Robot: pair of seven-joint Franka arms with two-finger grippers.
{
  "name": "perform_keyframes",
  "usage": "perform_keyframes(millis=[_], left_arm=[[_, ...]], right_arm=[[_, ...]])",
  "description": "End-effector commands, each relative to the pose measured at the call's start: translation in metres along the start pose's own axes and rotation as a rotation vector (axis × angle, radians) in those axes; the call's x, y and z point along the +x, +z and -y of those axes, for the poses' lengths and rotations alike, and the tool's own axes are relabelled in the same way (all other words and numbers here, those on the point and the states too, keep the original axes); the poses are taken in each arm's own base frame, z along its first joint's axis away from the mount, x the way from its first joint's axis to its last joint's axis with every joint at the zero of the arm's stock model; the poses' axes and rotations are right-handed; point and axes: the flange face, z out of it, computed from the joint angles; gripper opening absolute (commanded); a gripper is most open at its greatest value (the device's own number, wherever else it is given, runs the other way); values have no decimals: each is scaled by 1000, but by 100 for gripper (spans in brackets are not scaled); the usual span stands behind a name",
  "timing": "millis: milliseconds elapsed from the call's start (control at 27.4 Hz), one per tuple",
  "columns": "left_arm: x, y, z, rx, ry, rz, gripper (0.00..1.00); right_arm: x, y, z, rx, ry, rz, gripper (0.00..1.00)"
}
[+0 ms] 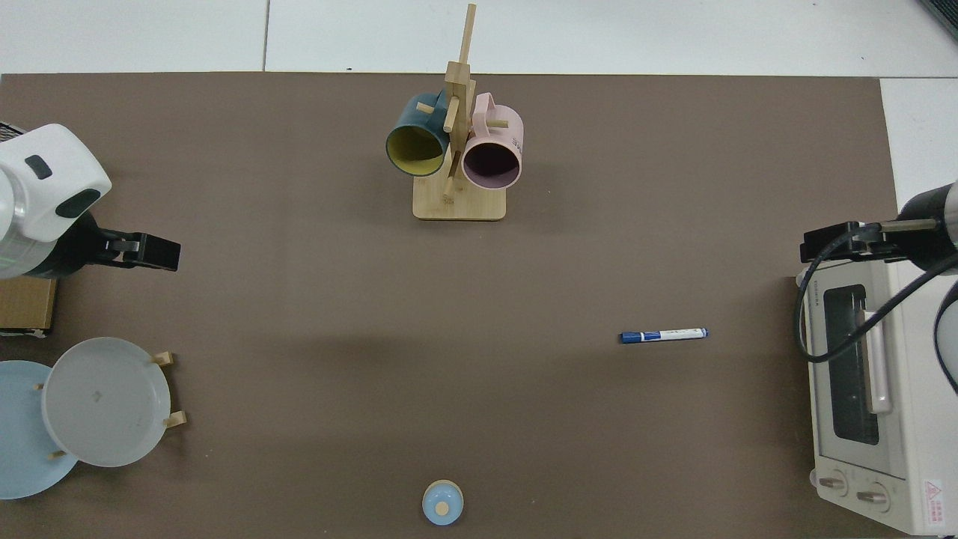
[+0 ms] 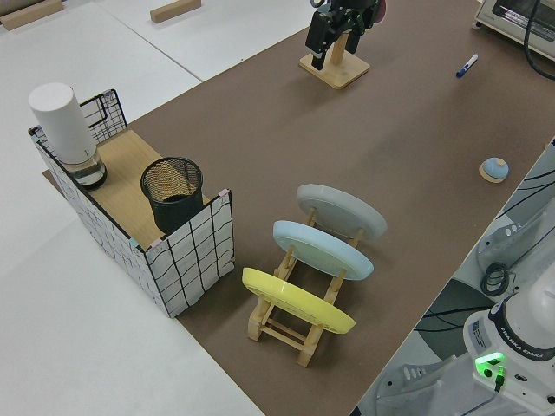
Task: Put markers into pen holder
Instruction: 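Move the right gripper toward the white marker on the table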
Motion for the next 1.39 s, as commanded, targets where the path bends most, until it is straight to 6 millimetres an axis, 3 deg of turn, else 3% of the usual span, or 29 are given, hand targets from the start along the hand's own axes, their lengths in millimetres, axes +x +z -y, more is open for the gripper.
perform_keyframes(millis=[0,985,1058,1241,1350], left_arm=[[-6,1,-2,-13,12,-10,100],[-7,6,-3,-14,34,-2,100],[-7,6,-3,-14,34,-2,100],[-7,5,-3,-14,34,-4,100],[-8,6,-1,-14,31,1,100]], right_arm=[[-7,0,-1,17,24,3,100],[-7,0,-1,19,38,4,100],[-6,8,0,19,79,0,100],[-6,56,8,20,332,12,100],[-6,69,9,20,476,9,100]])
